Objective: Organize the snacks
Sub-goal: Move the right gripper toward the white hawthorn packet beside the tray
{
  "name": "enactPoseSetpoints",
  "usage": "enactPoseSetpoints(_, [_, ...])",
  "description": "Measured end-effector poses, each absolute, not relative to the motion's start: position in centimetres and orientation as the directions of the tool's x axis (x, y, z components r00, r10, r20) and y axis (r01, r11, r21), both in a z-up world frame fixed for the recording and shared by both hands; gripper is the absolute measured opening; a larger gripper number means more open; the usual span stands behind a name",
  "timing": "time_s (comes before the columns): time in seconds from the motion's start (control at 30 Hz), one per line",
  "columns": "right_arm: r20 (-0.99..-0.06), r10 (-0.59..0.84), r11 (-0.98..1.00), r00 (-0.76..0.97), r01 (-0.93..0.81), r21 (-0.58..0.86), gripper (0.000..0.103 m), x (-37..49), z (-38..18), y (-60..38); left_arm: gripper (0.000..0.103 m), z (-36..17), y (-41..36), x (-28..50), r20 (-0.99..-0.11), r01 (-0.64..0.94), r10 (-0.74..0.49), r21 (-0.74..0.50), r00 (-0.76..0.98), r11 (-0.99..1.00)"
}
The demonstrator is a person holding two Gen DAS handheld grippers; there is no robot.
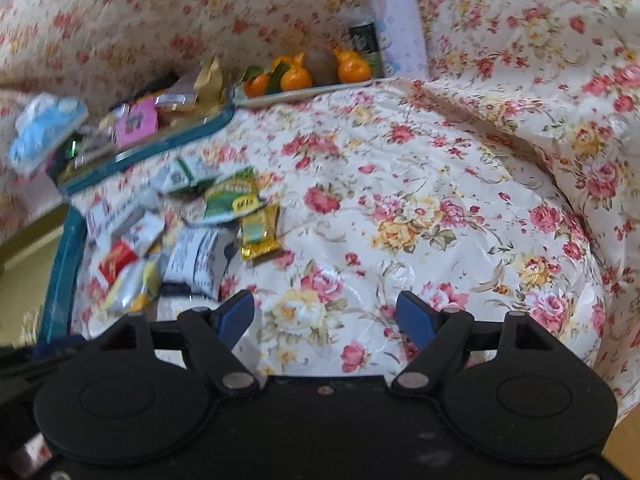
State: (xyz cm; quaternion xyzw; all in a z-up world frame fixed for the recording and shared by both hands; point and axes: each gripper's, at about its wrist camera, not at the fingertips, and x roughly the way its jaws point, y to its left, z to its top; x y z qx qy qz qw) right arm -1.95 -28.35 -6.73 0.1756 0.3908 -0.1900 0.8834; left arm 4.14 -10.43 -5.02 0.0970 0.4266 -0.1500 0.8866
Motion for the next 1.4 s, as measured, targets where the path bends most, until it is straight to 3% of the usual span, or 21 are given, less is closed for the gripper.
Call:
enactPoseSetpoints(0.23, [-0.784, -0.168, 0.887, 0.597, 0.438, 0.144, 0.084, -0.9, -6.6, -28.9, 0.034, -5.3, -11.0, 4.0, -0.774, 0.368, -0.171, 0.085, 0.609, 0.926])
enactPoseSetpoints(0.43, [-0.738, -0.16, 0.896, 0.656, 0.41, 0.17, 0.08, 0.6, -4.6, -28.9, 0.034, -5.4, -11.0, 4.0, -0.767, 0.366, -0.173, 0.086, 0.617, 0.927])
enactPoseSetpoints(0.7, [-0.695, 0.101, 0.953, 0.712, 0.131, 0.273, 0.077, 8.8, -0.7, -26.9, 0.035, -5.5, -10.1, 4.6, -0.772, 0.336, -0.21, 0.004, 0.6, 0.942])
enactPoseSetpoints(0.87, [-0.717, 0.127, 0.986, 0.686, -0.008, 0.167, 0.077, 14.7, -0.6, -23.0, 0.036, -5.4, -10.3, 4.8, -0.778, 0.309, -0.199, -0.007, 0.596, 0.951])
enactPoseSetpoints(1.0, [-0.754, 0.197, 0.978, 0.627, -0.071, 0.196, 0.073, 18.8, -1.5, -21.2, 0.037, -5.4, -10.1, 4.8, -0.778, 0.289, -0.199, -0.023, 0.596, 0.957])
enactPoseSetpoints(1.2, [-0.805, 0.245, 0.965, 0.541, -0.057, 0.255, 0.073, 23.2, -3.3, -20.4, 0.038, -5.4, -9.8, 4.7, -0.773, 0.28, -0.205, -0.037, 0.6, 0.959])
enactPoseSetpoints(1.4, [-0.848, 0.204, 0.977, 0.488, -0.05, 0.207, 0.073, 25.4, -5.0, -19.3, 0.042, -5.4, -9.4, 4.7, -0.769, 0.268, -0.22, -0.066, 0.601, 0.961])
